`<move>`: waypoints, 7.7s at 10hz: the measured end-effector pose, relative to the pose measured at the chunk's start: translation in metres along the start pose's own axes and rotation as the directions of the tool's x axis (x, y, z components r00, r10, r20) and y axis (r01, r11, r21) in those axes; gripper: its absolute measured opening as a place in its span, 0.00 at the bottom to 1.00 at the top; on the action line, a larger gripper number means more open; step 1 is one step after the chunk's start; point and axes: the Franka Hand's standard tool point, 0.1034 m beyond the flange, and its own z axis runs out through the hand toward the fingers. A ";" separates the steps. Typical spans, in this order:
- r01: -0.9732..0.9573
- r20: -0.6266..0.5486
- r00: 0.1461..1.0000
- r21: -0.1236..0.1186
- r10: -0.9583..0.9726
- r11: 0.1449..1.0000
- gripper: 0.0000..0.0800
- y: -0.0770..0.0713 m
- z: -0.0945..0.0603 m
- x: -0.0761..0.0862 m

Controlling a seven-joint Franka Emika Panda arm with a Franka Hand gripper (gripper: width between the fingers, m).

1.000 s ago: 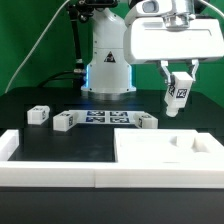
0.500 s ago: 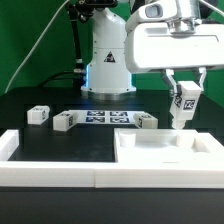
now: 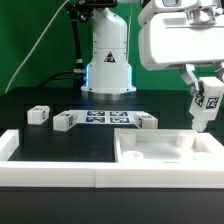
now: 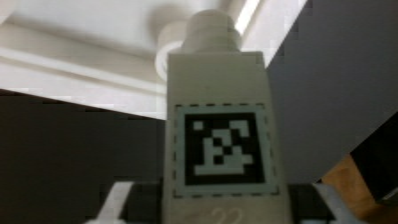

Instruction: Assemble one leg

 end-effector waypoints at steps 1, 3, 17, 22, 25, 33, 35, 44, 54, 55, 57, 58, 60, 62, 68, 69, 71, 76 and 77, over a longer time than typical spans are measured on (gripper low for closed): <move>0.005 0.000 1.000 0.000 -0.005 1.000 0.37 0.000 0.000 0.000; 0.005 0.000 1.000 0.000 -0.005 1.000 0.37 0.000 0.000 0.000; 0.026 -0.074 0.997 -0.014 -0.027 1.000 0.37 0.014 0.034 0.005; 0.019 -0.110 0.994 -0.019 -0.021 1.000 0.37 0.013 0.048 0.004; 0.009 -0.155 0.988 -0.037 -0.014 0.999 0.37 0.018 0.044 -0.004; 0.008 -0.141 0.990 -0.036 -0.013 0.999 0.80 0.018 0.046 -0.012; 0.008 -0.141 0.990 -0.036 -0.013 0.999 0.81 0.018 0.046 -0.012; 0.008 0.113 0.994 0.031 -0.011 1.000 0.81 0.015 0.036 -0.009; -0.101 0.441 0.895 0.070 0.061 0.992 0.81 0.008 0.035 -0.005; -0.143 0.412 0.903 0.032 0.118 0.989 0.81 0.008 0.037 -0.007; -0.203 0.401 0.897 -0.004 0.187 0.979 0.81 0.006 0.041 -0.018; -0.203 0.394 0.900 -0.005 0.188 0.979 0.81 0.006 0.042 -0.019; -0.202 0.386 0.903 -0.004 0.188 0.979 0.81 0.005 0.042 -0.018; -0.179 0.380 0.911 0.006 0.163 0.984 0.64 0.006 0.042 -0.014; -0.200 0.380 0.906 -0.004 0.186 0.980 0.39 0.008 0.042 -0.014; -0.210 0.380 0.904 -0.008 0.197 0.978 0.39 0.008 0.042 -0.014; -0.349 0.375 0.861 -0.058 0.344 0.935 0.39 0.006 0.042 -0.015; -0.785 0.284 0.509 -0.235 0.813 0.573 0.39 0.002 0.044 -0.016; -0.853 0.258 0.387 -0.265 0.886 0.449 0.39 0.000 0.044 -0.016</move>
Offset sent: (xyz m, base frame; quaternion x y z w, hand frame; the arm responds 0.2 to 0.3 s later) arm 0.0000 0.0000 0.0000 0.0000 0.0000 0.0000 1.0000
